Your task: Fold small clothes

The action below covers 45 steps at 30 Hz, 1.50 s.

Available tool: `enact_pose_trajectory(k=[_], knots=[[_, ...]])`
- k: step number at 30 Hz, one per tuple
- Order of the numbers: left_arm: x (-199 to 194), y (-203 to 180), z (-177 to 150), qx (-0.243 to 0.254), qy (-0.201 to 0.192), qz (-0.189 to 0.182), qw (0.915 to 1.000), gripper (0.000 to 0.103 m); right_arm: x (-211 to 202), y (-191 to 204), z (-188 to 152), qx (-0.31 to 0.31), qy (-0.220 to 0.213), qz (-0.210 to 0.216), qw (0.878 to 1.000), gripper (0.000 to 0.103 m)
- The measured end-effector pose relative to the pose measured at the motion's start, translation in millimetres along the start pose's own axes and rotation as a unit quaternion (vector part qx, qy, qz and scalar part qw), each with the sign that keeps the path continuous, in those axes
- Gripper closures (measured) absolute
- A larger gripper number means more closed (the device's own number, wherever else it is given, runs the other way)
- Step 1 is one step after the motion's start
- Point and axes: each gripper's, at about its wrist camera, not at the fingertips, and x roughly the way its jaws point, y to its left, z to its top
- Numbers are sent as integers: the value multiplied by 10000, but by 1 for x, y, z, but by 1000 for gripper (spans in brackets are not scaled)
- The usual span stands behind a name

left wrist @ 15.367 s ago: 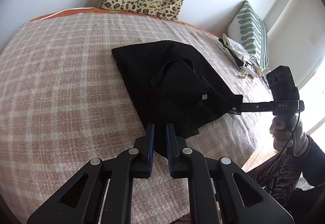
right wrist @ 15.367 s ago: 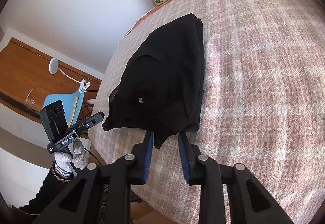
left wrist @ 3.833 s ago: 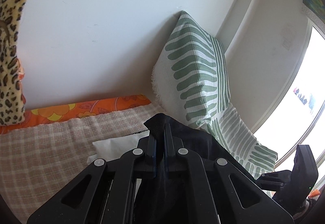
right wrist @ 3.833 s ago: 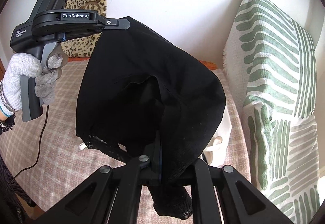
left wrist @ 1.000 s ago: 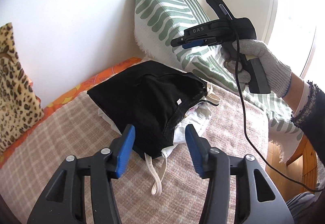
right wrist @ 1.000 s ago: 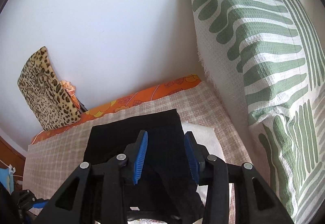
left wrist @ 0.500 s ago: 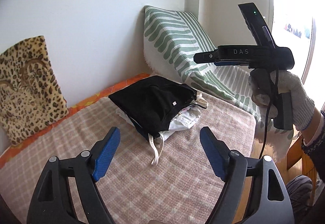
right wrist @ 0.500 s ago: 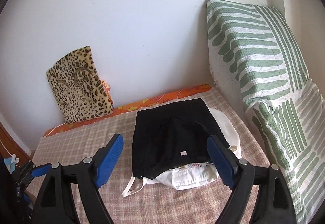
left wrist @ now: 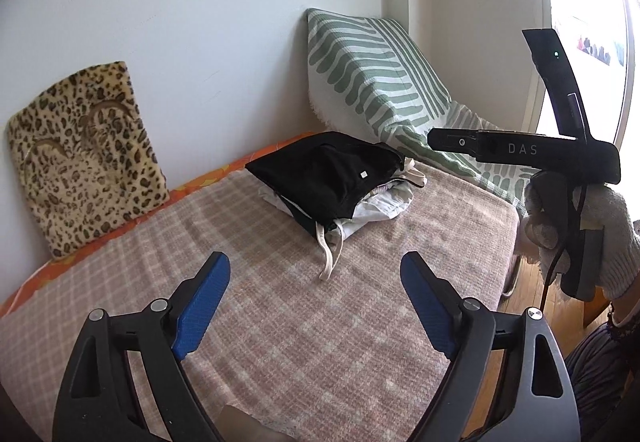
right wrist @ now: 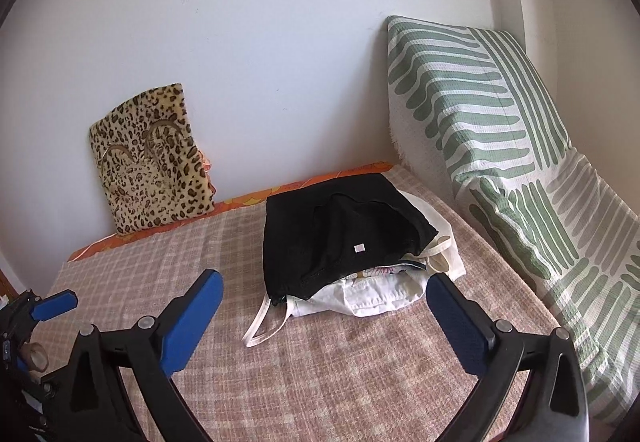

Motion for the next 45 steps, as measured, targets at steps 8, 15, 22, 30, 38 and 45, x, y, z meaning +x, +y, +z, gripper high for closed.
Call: enact_pose_trajectory(k=[8, 15, 22, 30, 38, 45], knots=[[-1, 14, -20, -342, 12, 111, 9994, 11, -3, -4, -19, 178, -129, -291, 9993, 0], [6, 24, -33, -564, 155, 185, 9981, 3, -1, 7, -25, -41, -224, -544, 9983, 0], [11, 29, -37, -626, 249, 275, 9974, 0, 0, 17, -29, -352, -308, -763, 9960, 0], [17, 30, -39, -686, 381, 264, 9966, 0, 0, 9, -30, -230, -285, -772, 9963, 0], [16, 33, -42, -776, 327, 250, 9961, 0, -1, 2, -28, -37, -271, -728, 9970, 0], [17, 35, -42, -810, 299, 230, 9960, 0, 1, 2, -28, -61, -258, -726, 9970, 0]])
